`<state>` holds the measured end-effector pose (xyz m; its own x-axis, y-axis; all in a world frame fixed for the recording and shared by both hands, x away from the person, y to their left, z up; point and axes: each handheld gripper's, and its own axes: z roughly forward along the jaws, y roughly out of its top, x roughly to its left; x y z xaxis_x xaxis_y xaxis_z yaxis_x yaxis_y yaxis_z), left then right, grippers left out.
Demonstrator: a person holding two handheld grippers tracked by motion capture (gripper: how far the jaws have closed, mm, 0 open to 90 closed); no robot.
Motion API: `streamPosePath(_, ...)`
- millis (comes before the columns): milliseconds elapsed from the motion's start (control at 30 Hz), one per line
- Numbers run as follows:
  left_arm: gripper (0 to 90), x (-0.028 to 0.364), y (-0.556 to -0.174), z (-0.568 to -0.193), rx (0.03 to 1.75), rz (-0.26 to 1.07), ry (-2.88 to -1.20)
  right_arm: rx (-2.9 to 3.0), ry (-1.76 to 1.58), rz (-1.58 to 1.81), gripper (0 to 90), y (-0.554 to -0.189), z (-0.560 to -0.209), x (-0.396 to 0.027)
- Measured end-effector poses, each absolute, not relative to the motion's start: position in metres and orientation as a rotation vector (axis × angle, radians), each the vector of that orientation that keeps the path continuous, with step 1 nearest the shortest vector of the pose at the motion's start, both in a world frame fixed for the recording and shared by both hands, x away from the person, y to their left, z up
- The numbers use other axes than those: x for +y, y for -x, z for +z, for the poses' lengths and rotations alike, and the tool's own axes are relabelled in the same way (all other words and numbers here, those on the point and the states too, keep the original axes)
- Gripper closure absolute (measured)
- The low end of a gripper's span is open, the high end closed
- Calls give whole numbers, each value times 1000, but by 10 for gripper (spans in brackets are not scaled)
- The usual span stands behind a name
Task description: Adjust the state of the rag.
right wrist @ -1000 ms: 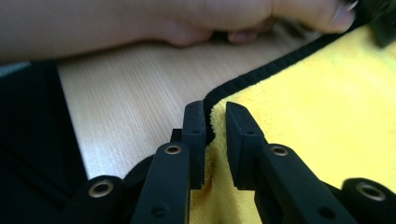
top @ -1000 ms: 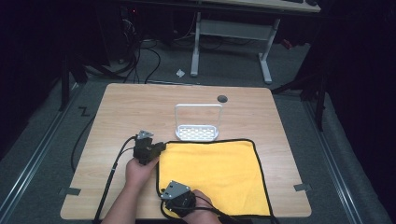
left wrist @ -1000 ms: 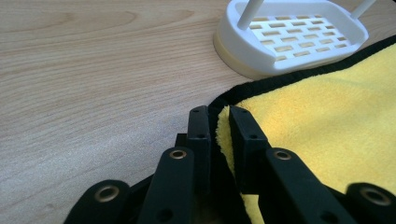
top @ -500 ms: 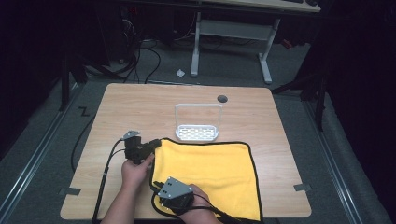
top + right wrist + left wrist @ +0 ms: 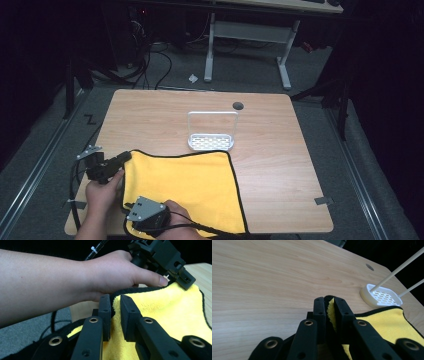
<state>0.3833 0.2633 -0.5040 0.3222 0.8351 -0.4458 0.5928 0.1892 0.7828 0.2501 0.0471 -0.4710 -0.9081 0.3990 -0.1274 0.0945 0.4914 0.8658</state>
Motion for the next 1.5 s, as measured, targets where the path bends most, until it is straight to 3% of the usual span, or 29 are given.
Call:
streamPosePath(200, 805, 253, -382, -493, 1341, 296, -1491, 2413, -422, 1393, 802, -247, -463, 37)
streamPosePath(533, 804, 157, -398, -483, 1280, 285, -1550, 2331, -559, 1360, 800, -246, -458, -44)
streamPosePath(933, 799, 80, -414, -487, 1261, 279, -1646, 2272, -721, 1276, 799, -249, -473, -129)
streamPosePath(1500, 787, 25, -423, -494, 1246, 292, -1772, 2268, -843, 1168, 794, -245, -493, -179)
